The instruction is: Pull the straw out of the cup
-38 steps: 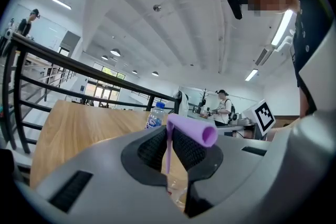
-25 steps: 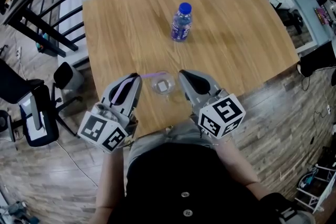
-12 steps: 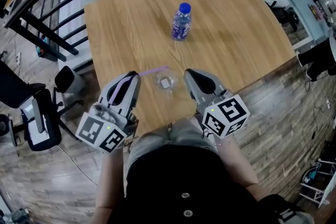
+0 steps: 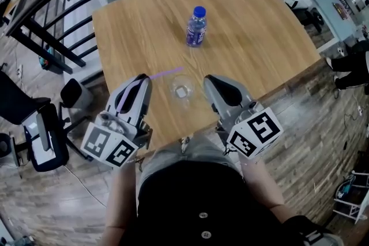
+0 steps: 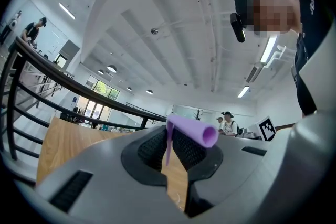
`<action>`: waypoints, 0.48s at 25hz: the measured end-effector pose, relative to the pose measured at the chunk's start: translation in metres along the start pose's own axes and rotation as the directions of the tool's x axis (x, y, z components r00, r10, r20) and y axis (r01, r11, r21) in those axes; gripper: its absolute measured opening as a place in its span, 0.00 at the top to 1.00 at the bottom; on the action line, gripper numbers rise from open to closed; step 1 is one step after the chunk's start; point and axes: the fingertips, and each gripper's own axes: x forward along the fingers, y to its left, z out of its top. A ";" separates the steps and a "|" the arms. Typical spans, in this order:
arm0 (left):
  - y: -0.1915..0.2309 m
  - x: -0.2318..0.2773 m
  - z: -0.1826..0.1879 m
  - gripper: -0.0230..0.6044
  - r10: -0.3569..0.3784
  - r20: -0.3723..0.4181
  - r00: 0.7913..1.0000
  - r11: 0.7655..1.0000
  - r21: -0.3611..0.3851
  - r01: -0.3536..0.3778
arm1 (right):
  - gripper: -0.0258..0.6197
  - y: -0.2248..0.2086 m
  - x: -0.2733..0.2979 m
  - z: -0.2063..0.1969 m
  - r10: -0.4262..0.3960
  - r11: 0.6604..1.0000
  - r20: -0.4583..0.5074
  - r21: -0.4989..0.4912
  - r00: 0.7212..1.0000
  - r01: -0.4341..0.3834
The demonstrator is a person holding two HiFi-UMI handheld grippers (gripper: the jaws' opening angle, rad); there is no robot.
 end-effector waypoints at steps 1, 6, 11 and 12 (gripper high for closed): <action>-0.001 0.002 0.001 0.89 -0.003 0.001 1.000 1.000 0.004 0.003 | 0.96 0.000 -0.001 0.003 0.000 1.000 0.012 -0.003 1.000 0.000; -0.009 0.008 0.010 0.89 -0.029 0.013 0.999 0.999 0.021 0.028 | 0.96 -0.002 -0.003 0.004 -0.012 1.000 0.028 0.001 1.000 0.012; -0.014 0.010 0.020 0.89 -0.011 0.045 0.999 0.999 0.040 0.009 | 0.96 -0.002 -0.007 0.009 -0.018 1.000 0.050 0.006 0.999 0.018; -0.015 0.010 0.021 0.89 -0.003 0.052 0.999 0.999 0.043 0.001 | 0.96 -0.002 -0.007 0.009 -0.019 1.000 0.054 0.008 0.998 0.019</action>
